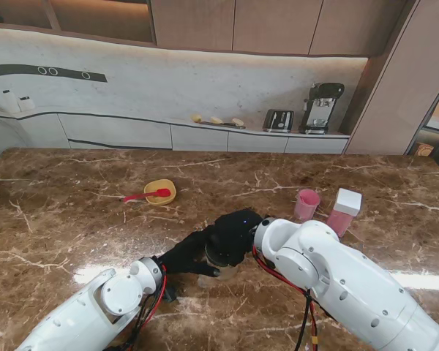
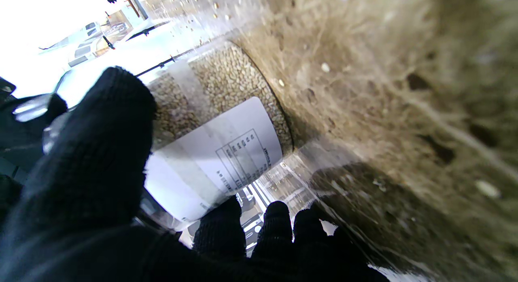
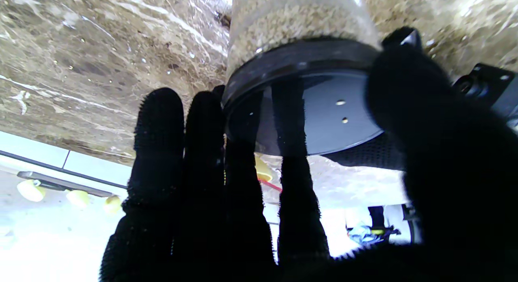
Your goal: Measure grain into the airtight container
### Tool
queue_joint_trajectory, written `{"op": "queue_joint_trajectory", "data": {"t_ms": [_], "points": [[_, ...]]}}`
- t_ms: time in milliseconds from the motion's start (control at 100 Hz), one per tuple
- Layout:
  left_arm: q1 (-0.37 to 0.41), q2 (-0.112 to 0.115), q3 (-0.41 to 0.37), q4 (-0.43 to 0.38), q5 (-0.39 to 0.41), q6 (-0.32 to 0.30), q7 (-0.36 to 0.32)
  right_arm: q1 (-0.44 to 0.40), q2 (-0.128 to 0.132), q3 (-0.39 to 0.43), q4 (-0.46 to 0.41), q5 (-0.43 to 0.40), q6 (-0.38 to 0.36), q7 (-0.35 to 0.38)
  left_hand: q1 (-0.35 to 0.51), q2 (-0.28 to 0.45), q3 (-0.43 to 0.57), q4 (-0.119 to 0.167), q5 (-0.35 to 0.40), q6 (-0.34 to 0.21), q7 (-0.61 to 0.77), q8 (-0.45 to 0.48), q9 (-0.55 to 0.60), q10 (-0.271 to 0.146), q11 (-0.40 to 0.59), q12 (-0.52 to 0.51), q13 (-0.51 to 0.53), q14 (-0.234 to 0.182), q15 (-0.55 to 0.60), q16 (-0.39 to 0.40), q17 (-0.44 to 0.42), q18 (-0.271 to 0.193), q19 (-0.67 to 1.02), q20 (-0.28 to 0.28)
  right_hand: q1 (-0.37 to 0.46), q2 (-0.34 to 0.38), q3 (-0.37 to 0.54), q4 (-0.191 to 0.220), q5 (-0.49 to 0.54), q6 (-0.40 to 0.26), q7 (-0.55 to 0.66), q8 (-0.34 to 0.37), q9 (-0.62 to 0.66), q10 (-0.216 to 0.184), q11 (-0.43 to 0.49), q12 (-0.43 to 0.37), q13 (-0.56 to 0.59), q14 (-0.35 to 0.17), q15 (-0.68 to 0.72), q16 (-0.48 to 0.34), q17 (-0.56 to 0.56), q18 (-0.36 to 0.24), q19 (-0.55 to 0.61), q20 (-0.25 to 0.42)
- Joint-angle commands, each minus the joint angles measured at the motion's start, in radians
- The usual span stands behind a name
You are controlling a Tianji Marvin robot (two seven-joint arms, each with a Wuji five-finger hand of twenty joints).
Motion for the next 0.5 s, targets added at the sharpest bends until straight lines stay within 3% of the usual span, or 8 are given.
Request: {"op": "queue_joint_trajectory", "data": {"t_ms": [0,80,110,140,240,320,400,490], "points": [[0.021,0.004,0.018,0.035,0.005,0.021,-0.019,-0.031,-0.01,-0.004,0.026,0.003,0.016,-0.012,0.016,0.023,0.058,0.025,0.059,-0.054,0.665,-0.013,-0.011,-0.023,0.009,-0.003,-0.015,0.151,0.003,0.013,0.079,0.39,0.183,0.136,-0.079,0.176,-0.006,0.015,0.029,0.014,0.062,0.018,0.122,-0.092,0.116,0.038,0.086,-0.025,0.05,0.035,0.051,-0.009,0.086,-0.021],[0.021,0.005,0.019,0.034,0.005,0.021,-0.02,-0.046,-0.018,0.003,0.04,0.003,0.019,-0.073,0.018,0.022,0.065,0.025,0.062,-0.059,0.67,-0.011,-0.01,-0.024,0.009,-0.003,-0.015,0.151,0.003,0.013,0.08,0.391,0.181,0.137,-0.159,0.265,-0.145,0.037,0.019,0.068,0.039,-0.03,0.18,-0.09,0.097,0.011,0.138,-0.009,0.052,0.028,0.087,0.001,0.143,-0.047],[0.021,0.005,0.019,0.034,0.005,0.021,-0.02,-0.051,-0.02,0.007,0.045,0.006,0.015,-0.092,0.017,0.023,0.067,0.025,0.062,-0.061,0.673,-0.01,-0.01,-0.023,0.009,-0.003,-0.015,0.151,0.003,0.013,0.079,0.39,0.18,0.137,-0.167,0.338,-0.27,0.061,-0.002,0.087,0.013,-0.06,0.176,-0.091,0.076,-0.01,0.137,-0.005,0.039,0.024,0.086,0.002,0.147,-0.059],[0.021,0.005,0.019,0.033,0.005,0.022,-0.02,-0.055,-0.022,0.012,0.049,0.005,0.009,-0.111,0.017,0.023,0.07,0.025,0.062,-0.061,0.675,-0.009,-0.01,-0.024,0.009,-0.002,-0.014,0.152,0.003,0.014,0.08,0.392,0.181,0.138,-0.213,0.362,-0.332,0.085,-0.018,0.102,-0.005,-0.078,0.162,-0.089,0.054,-0.029,0.129,-0.001,0.023,0.019,0.077,0.005,0.144,-0.064],[0.023,0.005,0.017,0.031,0.007,0.024,-0.019,-0.07,-0.024,0.032,0.044,-0.005,-0.017,-0.131,0.013,0.021,0.075,0.024,0.06,-0.062,0.679,-0.007,-0.009,-0.024,0.01,-0.002,-0.014,0.152,0.004,0.015,0.081,0.393,0.181,0.141,-0.373,0.314,-0.215,0.106,-0.099,0.13,-0.077,-0.134,0.061,-0.092,-0.05,-0.119,0.004,0.023,-0.133,-0.052,-0.051,0.048,0.033,-0.06],[0.023,0.005,0.016,0.029,0.008,0.025,-0.019,-0.085,-0.022,0.054,0.025,-0.034,-0.039,-0.131,0.01,0.022,0.077,0.024,0.06,-0.065,0.681,-0.007,-0.009,-0.024,0.01,-0.002,-0.014,0.152,0.005,0.016,0.081,0.396,0.181,0.143,-0.435,0.345,-0.192,0.108,-0.13,0.122,-0.111,-0.153,-0.03,-0.1,-0.126,-0.166,-0.154,0.044,-0.283,-0.134,-0.201,0.1,-0.087,-0.042],[0.024,0.005,0.015,0.029,0.009,0.026,-0.019,-0.103,-0.02,0.077,-0.005,-0.06,-0.053,-0.126,0.008,0.02,0.079,0.023,0.06,-0.064,0.683,-0.006,-0.009,-0.025,0.01,-0.001,-0.013,0.153,0.006,0.017,0.081,0.397,0.182,0.145,-0.446,0.354,-0.189,0.108,-0.161,0.109,-0.138,-0.159,-0.118,-0.095,-0.187,-0.196,-0.283,0.044,-0.367,-0.189,-0.332,0.127,-0.191,-0.026],[0.025,0.005,0.014,0.028,0.009,0.027,-0.018,-0.118,-0.019,0.102,-0.041,-0.072,-0.062,-0.114,0.007,0.02,0.082,0.022,0.059,-0.063,0.684,-0.006,-0.009,-0.024,0.011,-0.001,-0.013,0.152,0.007,0.018,0.08,0.398,0.183,0.148,-0.382,0.301,-0.184,0.11,-0.183,0.108,-0.155,-0.159,-0.195,-0.077,-0.236,-0.217,-0.358,0.041,-0.403,-0.214,-0.396,0.132,-0.246,-0.015]]}}
